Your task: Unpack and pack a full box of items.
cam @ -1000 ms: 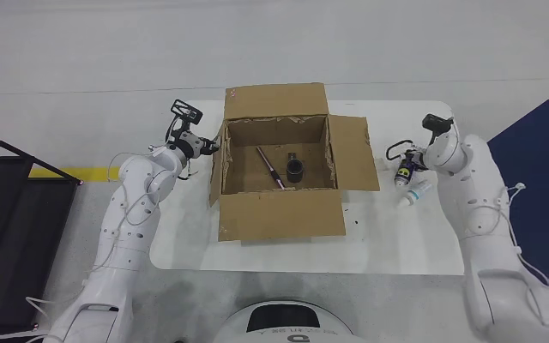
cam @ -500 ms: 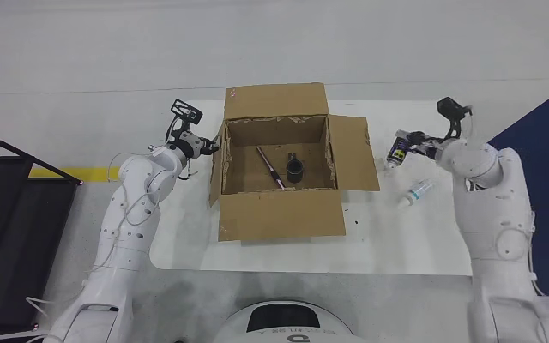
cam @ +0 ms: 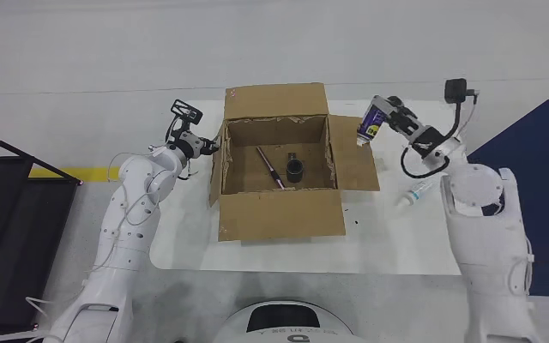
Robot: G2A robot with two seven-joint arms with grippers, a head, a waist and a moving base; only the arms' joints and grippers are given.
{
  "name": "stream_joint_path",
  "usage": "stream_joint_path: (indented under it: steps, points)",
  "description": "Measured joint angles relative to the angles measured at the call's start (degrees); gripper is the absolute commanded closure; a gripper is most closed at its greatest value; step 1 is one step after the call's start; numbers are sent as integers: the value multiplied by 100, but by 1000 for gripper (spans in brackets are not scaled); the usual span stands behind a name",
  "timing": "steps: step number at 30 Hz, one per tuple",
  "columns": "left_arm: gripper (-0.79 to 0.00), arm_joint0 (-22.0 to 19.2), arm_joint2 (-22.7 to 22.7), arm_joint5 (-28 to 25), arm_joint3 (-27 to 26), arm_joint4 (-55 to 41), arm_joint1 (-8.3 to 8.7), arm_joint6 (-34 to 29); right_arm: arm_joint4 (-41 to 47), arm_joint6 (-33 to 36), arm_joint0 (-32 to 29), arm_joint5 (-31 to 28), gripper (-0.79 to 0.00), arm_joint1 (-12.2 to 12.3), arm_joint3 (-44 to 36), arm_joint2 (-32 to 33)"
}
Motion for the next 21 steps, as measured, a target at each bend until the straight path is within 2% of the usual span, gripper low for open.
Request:
stream_joint_path:
  steps: [8, 13, 18, 21]
  points:
    - [-785, 0, 0, 0, 0, 0, 0, 0, -846, 296, 1233, 351, 0, -233, 488, -1929]
    - [-785, 0, 0, 0, 0, 0, 0, 0, -2133, 577, 2101, 830, 0, -497, 712, -3415]
    - [-785, 0, 0, 0, 0, 0, 0, 0, -2541, 518, 2646, 1115, 0, -755, 1107, -4303]
    - [-785, 0, 0, 0, 0, 0, 0, 0, -2686, 709, 2916, 980, 0, -885, 1474, -4688]
